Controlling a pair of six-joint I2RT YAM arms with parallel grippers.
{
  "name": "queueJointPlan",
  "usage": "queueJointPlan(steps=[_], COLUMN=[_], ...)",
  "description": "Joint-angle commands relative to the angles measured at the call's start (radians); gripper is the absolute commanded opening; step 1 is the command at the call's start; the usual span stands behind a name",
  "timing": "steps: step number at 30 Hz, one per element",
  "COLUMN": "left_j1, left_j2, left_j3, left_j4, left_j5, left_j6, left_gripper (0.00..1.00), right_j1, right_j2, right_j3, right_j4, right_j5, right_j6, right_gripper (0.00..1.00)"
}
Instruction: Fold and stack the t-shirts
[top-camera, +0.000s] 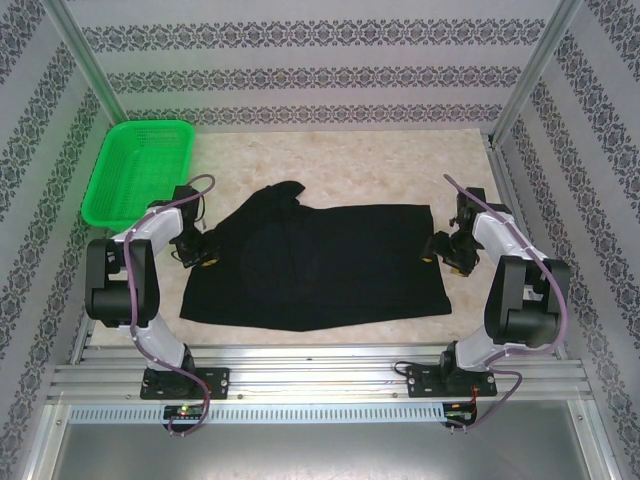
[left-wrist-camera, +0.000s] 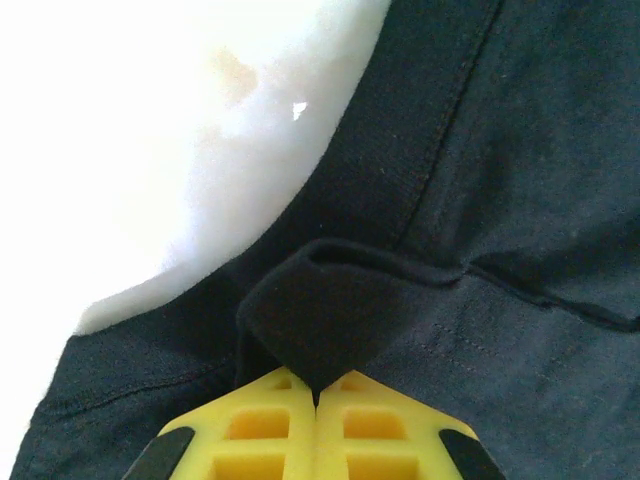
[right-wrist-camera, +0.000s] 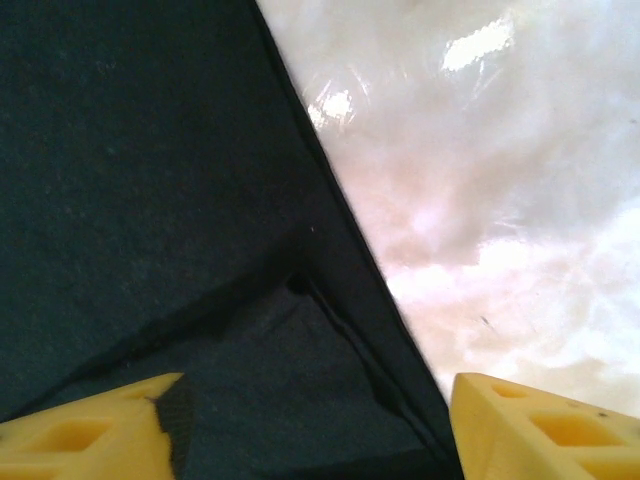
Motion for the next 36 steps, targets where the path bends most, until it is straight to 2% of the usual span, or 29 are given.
queueJointPlan(steps=[1,8,12,20,22,27,36], left_j1=[0.009,0.009,0.009,0.009,0.009,0.017,0.08], left_j2=[-0.036,-0.061,-0.07,-0.084,-0.082,-0.092,-0.149], left_j3=[-0.023,-0.04,-0.054,-0.067,-0.068,-0.078,-0.095], left_j4=[0.022,0.044,0.053,0.058,0.059,0.066,0.078], left_j5=[0.018,0.04,0.049,0.048,0.048,0.045,0.044], left_j6=[-0.002,-0.018,-0.024,-0.025,-0.026,-0.028,-0.037], left_gripper=[0.02,0.01,0.01,0.0,0.0,0.0,0.0], right_j1=[-0.003,0.008,0.01,0.009,0.008,0.003,-0.066], right_j2=[0.046,0.103,0.137,0.154,0.159,0.161,0.115], right_j3=[0.014,0.026,0.04,0.016,0.016,0.026,0.052], right_j4=[0.03,0.07,0.07,0.08,0.086,0.094,0.054], right_j5=[-0.063,-0.093,-0.095,-0.09,-0.09,-0.089,-0.076], right_j6=[0.014,0.059,0.066,0.071,0.074,0.089,0.081], right_gripper=[0.63,0.54,0.44,0.32,0.27,0.01,0.0])
